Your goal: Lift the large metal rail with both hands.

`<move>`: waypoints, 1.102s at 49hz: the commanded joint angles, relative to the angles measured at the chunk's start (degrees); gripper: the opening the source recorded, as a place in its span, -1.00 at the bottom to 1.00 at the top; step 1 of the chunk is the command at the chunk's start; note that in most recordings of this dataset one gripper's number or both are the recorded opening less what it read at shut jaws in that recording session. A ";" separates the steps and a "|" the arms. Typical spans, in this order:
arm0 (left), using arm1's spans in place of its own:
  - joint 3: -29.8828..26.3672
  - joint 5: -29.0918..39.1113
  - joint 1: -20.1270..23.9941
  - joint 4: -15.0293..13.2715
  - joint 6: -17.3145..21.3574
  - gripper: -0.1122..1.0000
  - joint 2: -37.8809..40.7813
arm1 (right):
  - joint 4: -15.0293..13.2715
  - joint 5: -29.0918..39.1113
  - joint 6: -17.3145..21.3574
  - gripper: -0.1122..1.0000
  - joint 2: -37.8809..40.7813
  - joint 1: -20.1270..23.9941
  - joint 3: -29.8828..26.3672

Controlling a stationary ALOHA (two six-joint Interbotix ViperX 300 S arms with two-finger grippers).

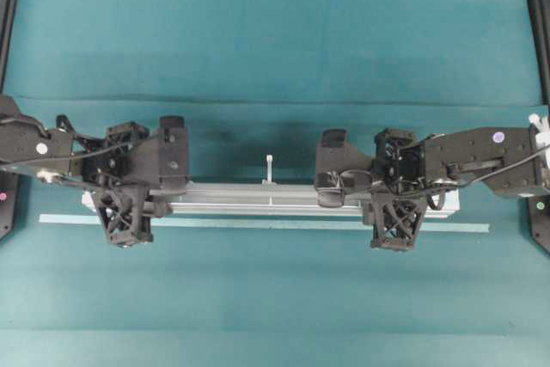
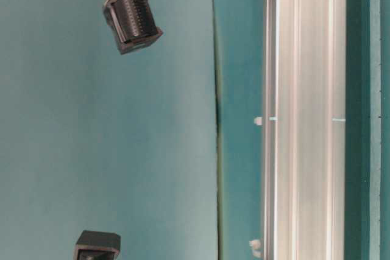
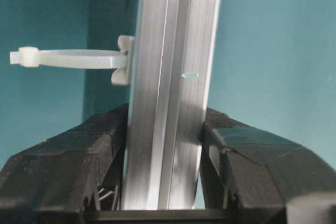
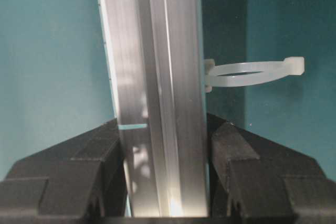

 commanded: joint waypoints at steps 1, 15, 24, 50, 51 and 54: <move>-0.44 -1.67 -0.09 -0.18 -0.70 -0.15 0.18 | 0.00 -0.97 0.00 -0.10 0.53 0.35 -0.26; 0.26 -2.81 0.00 -0.18 -0.62 -0.15 1.93 | 0.00 -2.37 0.00 -0.10 1.67 0.26 -0.26; 1.49 -5.80 0.00 -0.18 -0.62 -0.15 2.02 | 0.09 -2.46 0.00 -0.10 2.11 0.35 -0.09; 1.32 -8.09 -0.53 -0.18 -0.35 -0.15 2.29 | 0.44 -4.48 0.26 -0.10 2.99 0.18 0.09; 1.23 -8.09 -0.62 -0.18 -0.26 -0.15 2.37 | 0.44 -4.57 0.26 -0.10 2.99 0.18 0.09; 1.23 -8.00 -0.88 -0.18 -0.09 -0.15 2.46 | 0.53 -4.48 0.26 -0.10 2.99 0.00 0.35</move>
